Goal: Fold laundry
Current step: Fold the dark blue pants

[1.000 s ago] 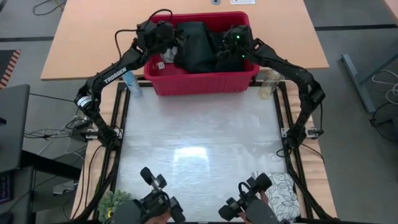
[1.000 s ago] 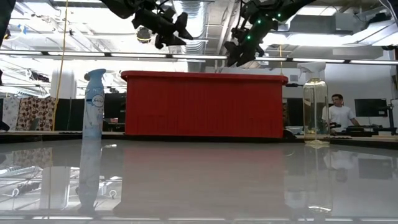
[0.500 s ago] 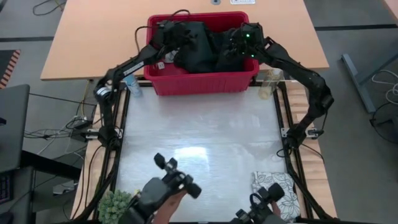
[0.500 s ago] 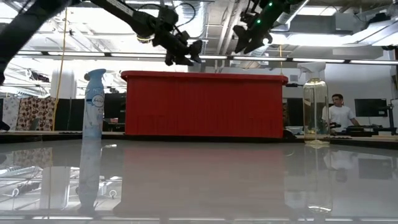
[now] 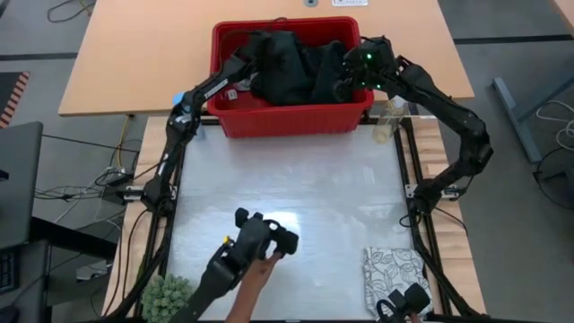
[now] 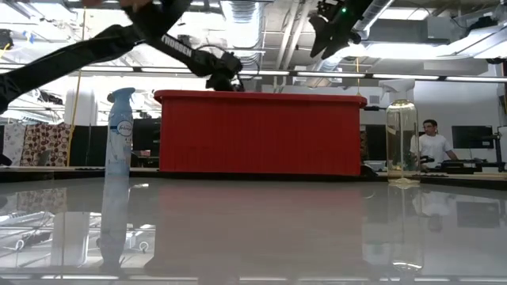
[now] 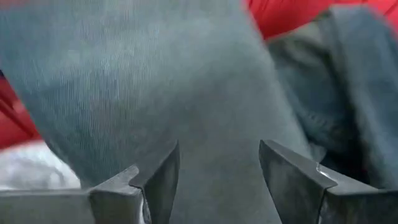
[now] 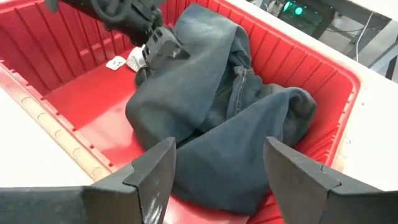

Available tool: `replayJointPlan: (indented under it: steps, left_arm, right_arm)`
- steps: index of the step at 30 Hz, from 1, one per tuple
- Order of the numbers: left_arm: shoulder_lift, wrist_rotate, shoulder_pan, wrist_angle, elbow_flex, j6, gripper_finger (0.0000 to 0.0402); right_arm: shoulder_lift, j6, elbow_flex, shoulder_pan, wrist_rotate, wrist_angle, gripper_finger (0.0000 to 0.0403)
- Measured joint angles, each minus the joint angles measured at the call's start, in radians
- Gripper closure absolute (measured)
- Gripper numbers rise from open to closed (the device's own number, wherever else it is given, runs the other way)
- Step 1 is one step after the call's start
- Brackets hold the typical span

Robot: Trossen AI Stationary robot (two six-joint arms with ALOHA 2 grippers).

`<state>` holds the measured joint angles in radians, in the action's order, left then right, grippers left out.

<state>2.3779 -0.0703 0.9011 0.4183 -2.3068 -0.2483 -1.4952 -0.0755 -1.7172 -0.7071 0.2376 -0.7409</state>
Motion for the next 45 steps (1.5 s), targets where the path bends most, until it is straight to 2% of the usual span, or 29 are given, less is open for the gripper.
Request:
replayJointPlan:
  steps: [6, 9, 15, 20, 24, 32, 36, 40, 45]
  left_arm:
    - [0.01, -0.067, 0.009, 0.072, 0.007, -0.064, 0.0191]
    - [0.012, -0.066, 0.02, 0.09, 0.007, -0.103, 0.0191]
    - [0.025, 0.039, 0.087, 0.104, 0.007, -0.245, 0.0191]
    - [0.028, 0.1, 0.126, 0.078, 0.007, -0.252, 0.0191]
    - [0.029, 0.19, 0.131, 0.031, 0.007, -0.231, 0.0191]
    - [0.029, 0.174, 0.129, 0.037, 0.007, -0.171, 0.0191]
    - [0.03, 0.201, 0.131, 0.035, 0.007, -0.135, 0.0195]
    - [0.059, 0.217, 0.13, 0.029, 0.007, -0.144, 0.024]
    - [0.1, 0.297, 0.128, 0.011, 0.008, -0.149, 0.0341]
  right_arm:
    - [-0.001, 0.0, 0.0, 0.0, 0.0, 0.001, 0.0138]
    - [-0.001, 0.0, 0.0, 0.0, 0.0, 0.0, 0.0138]
    - [-0.001, 0.022, 0.0, 0.0, 0.0, 0.0, 0.0138]
    - [-0.001, 0.023, 0.0, 0.0, 0.0, 0.0, 0.0138]
    - [-0.002, 0.023, 0.0, 0.0, 0.0, 0.0, 0.0138]
    - [-0.002, 0.024, 0.0, 0.0, 0.0, 0.001, 0.0138]
    - [-0.002, 0.024, 0.0, 0.0, 0.0, 0.006, 0.0138]
    - [-0.002, 0.024, 0.0, 0.0, -0.001, 0.025, 0.0138]
    - [-0.002, 0.024, 0.0, 0.0, -0.002, 0.025, 0.0138]
